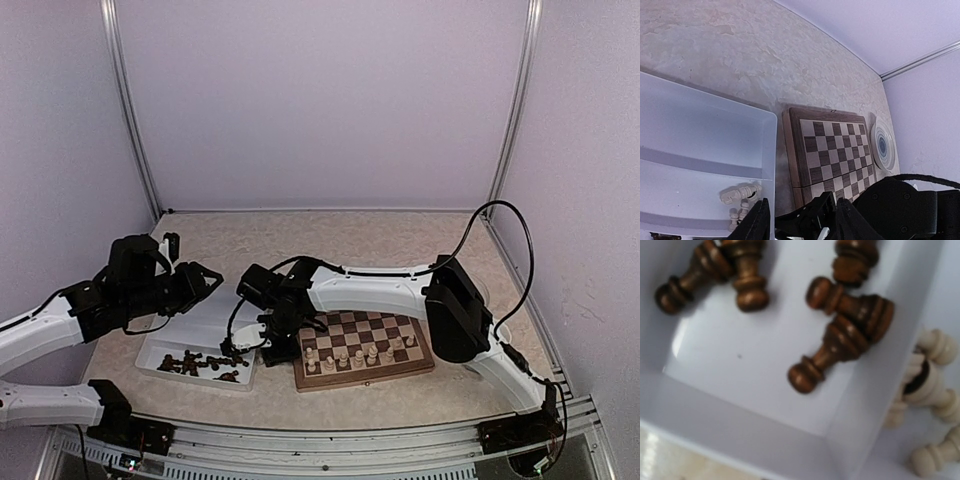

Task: Set up the chess pieces on the board
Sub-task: Pick up the rook from the center of the board, then pass from the right arm to the left

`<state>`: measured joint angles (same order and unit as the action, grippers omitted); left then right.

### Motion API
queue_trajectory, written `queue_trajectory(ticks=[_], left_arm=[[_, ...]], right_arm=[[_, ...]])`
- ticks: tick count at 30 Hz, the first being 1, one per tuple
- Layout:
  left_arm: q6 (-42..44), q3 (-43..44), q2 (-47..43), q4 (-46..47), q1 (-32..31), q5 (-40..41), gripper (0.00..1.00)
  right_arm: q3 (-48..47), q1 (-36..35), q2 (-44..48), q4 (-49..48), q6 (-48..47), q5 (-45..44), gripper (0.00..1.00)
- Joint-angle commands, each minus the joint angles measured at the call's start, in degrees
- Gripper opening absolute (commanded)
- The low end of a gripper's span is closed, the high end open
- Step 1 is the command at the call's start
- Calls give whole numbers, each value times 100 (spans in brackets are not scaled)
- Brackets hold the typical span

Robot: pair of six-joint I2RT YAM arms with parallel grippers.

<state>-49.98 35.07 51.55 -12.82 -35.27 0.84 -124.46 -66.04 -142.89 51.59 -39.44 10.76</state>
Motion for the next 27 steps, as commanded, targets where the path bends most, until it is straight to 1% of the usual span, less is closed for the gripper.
queue_trajectory(ticks=[1, 4, 7, 9, 12, 16, 18, 21, 24, 27], left_arm=[[32, -84, -189, 122, 46, -49, 46], [-4, -122, -273, 115, 46, -49, 46], [19, -139, -281, 41, 46, -179, 46], [30, -157, -286, -21, 51, -165, 46], [3, -202, -314, -129, 111, -103, 46], [-209, -432, -448, 85, 446, -427, 47], [-335, -598, -508, 345, 626, -762, 47], [-550, -842, -439, 1049, 722, -1317, 46], [-834, -1087, -178, 2073, 610, -2031, 45], [-833, -1009, 131, 2623, 277, -2181, 45]], right_arm=[[17, -128, -92, 170, -8, -29, 23], [43, -129, -77, 182, 73, -82, 12], [78, -128, -4, 184, 147, -78, 4], [57, -128, 147, 216, 201, -17, 1], [118, -124, 664, 179, 257, 69, 0], [405, -99, 1394, 47, 222, 47, 0], [564, -67, 1670, 5, 199, -32, 0], [759, 37, 1986, -42, 202, -95, 0], [987, 180, 2243, -235, 245, -54, 0], [1063, 302, 2357, -402, 291, -60, 0]])
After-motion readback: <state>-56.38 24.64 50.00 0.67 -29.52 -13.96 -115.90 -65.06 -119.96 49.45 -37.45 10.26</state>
